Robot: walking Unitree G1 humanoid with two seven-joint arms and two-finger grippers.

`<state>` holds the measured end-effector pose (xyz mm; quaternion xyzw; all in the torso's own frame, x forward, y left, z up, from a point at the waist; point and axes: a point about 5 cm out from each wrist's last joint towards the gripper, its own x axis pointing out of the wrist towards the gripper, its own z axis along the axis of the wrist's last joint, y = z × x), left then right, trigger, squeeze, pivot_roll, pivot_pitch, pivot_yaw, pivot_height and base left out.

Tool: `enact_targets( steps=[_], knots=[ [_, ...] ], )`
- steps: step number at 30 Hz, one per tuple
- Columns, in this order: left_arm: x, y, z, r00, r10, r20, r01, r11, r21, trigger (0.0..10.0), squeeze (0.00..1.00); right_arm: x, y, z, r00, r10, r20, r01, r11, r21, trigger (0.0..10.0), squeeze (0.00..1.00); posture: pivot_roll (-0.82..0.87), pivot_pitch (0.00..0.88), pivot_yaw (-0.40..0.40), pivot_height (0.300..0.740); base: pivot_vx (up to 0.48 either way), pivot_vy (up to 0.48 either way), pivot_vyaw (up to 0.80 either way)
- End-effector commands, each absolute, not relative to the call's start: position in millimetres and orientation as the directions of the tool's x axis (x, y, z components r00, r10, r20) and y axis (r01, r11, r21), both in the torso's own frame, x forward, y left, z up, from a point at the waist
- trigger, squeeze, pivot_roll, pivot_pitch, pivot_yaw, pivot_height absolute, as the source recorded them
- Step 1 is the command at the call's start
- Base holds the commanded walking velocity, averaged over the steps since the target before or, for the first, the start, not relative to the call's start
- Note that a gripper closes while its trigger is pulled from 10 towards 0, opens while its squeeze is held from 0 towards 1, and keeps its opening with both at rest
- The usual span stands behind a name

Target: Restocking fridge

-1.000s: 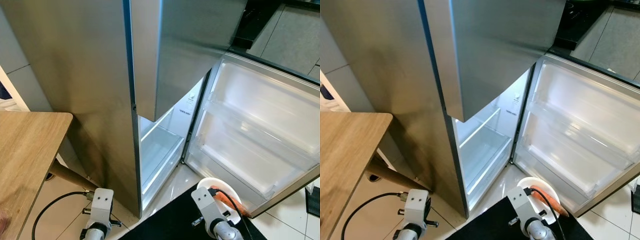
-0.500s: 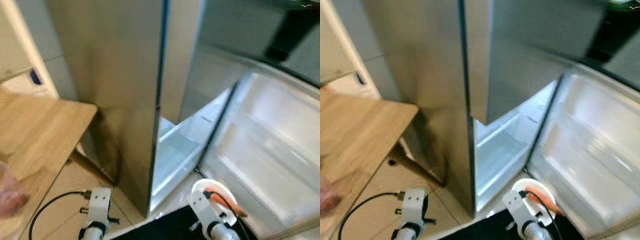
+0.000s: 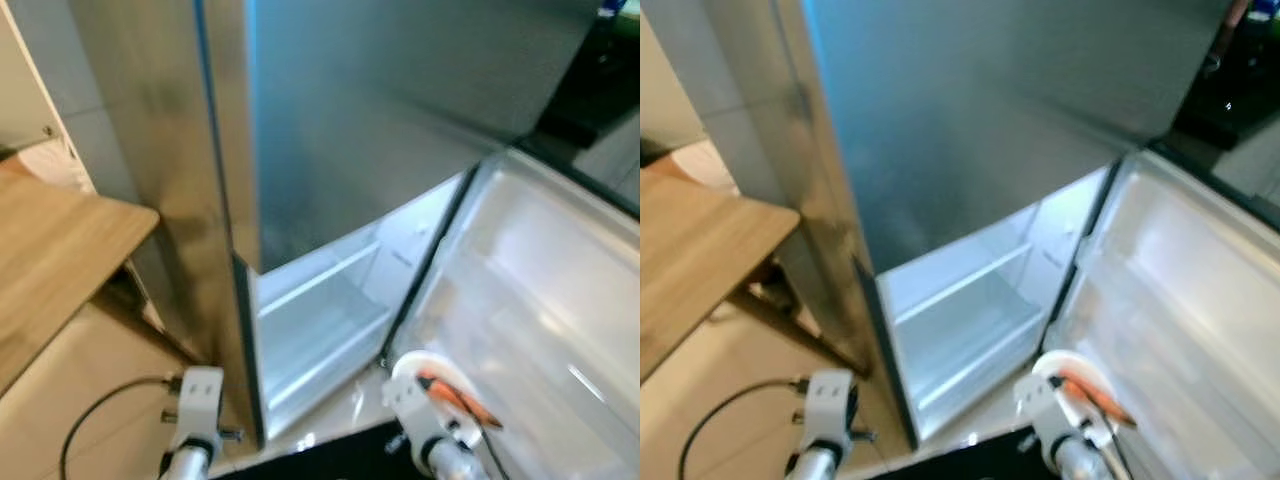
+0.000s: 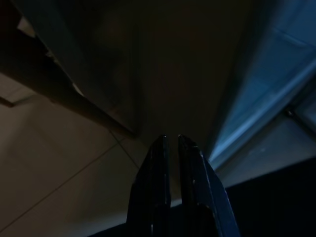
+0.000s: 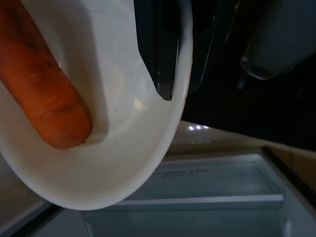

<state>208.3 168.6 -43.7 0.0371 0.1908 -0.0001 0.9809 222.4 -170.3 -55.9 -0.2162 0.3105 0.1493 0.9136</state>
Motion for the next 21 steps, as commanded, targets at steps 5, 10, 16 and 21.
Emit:
enact_targets(
  steps=[5,10,16,21],
  knots=[
    [200.3,173.9,-50.2,0.908,0.041,-0.416,-0.013,0.997,0.07,10.0,0.0,224.5,-167.9,-54.5,0.767,0.149,-0.625,-0.415,0.857,-0.305,10.0,0.0,-0.08,0.094,-0.026,0.74,0.0,0.0,0.0],
    [200.5,174.1,-50.6,0.906,0.047,-0.42,-0.021,0.998,0.066,10.0,0.0,224.8,-167.7,-54.4,0.765,0.153,-0.626,-0.426,0.849,-0.313,10.0,0.0,-0.08,0.093,-0.028,0.74,0.0,0.0,0.0],
    [200.2,174.3,-50.9,0.906,0.05,-0.42,-0.022,0.997,0.071,10.0,0.0,224.7,-167.9,-54.4,0.765,0.154,-0.626,-0.428,0.847,-0.315,10.0,0.0,-0.08,0.094,-0.029,0.74,0.0,-0.046,0.0],
    [199.4,175.0,-51.3,0.905,0.057,-0.422,-0.029,0.997,0.073,10.0,0.0,224.7,-167.8,-54.4,0.765,0.154,-0.626,-0.428,0.848,-0.314,10.0,0.0,-0.08,0.094,-0.029,0.74,0.0,-0.429,0.0]
  ],
)
